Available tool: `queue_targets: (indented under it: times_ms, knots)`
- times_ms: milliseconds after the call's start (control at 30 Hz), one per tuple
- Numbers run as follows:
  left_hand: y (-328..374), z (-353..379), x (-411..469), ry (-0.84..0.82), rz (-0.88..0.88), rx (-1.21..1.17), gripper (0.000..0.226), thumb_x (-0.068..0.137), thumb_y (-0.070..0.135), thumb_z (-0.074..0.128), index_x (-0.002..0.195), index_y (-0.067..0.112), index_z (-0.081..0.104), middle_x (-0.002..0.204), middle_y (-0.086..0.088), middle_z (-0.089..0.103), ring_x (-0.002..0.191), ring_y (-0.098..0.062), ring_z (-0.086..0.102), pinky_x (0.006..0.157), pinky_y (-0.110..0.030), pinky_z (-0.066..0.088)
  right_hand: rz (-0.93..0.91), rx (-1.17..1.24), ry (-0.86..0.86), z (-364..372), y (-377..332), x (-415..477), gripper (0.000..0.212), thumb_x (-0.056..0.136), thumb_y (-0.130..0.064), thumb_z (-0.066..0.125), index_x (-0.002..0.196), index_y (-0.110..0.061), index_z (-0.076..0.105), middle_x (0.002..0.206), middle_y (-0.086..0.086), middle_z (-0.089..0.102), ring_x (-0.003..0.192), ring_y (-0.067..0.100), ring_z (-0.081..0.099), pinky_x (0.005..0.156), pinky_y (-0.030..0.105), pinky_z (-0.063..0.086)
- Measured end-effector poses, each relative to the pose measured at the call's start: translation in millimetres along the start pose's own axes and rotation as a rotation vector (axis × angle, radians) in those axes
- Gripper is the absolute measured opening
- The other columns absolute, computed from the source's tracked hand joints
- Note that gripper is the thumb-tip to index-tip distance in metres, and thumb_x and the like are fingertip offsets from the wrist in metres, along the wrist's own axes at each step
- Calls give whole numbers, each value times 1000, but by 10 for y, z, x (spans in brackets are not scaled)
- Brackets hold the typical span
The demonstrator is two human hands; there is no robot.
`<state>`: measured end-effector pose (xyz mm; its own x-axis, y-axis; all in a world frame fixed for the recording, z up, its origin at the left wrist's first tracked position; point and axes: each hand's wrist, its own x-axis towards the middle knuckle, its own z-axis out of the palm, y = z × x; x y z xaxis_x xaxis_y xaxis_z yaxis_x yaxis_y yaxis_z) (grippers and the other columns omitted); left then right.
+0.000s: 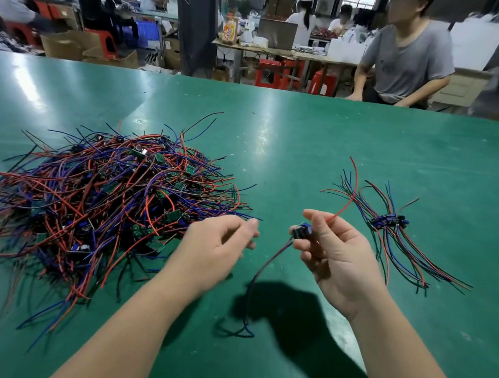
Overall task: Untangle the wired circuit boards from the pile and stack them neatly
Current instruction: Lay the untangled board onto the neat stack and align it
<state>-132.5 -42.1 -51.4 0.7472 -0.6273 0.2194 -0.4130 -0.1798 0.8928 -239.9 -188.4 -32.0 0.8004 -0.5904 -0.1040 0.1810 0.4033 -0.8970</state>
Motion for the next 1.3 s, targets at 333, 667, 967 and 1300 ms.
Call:
queue_targets:
  times_ms: [333, 667, 967, 1300]
  knots:
    - [133, 118, -89, -150, -7, -292, 14, 89, 13, 64, 76, 12, 71, 63, -2, 71, 46, -9, 57, 52, -18, 49, -116, -48, -115, -18, 10, -30, 24, 81, -26, 56, 93, -13, 71, 76, 3, 69, 62, 16, 66, 55, 18, 50]
    - [211, 112, -114, -144, 4, -426, 13, 85, 17, 64, 77, 10, 71, 64, -4, 71, 48, -9, 58, 52, -18, 49, -121, 53, -116, -48, -39, -46, 17, 77, -18, 59, 75, -21, 75, 77, 4, 73, 67, 11, 69, 58, 17, 51]
    - [254, 135, -152, -139, 51, -566, 18, 82, 21, 59, 85, 6, 68, 75, -8, 71, 65, -14, 70, 50, -21, 52, -111, 176, -169, -42, -62, -54, 20, 75, -18, 58, 75, -25, 77, 76, 0, 73, 67, 10, 69, 62, 18, 52]
    - [189, 95, -108, 13, 104, -465, 12, 89, 18, 57, 85, 16, 67, 69, -1, 72, 54, -9, 64, 50, -19, 51, -243, 89, 182, -208, -175, 82, 39, 88, -9, 60, 122, -25, 53, 101, 3, 67, 73, 8, 67, 63, 20, 50]
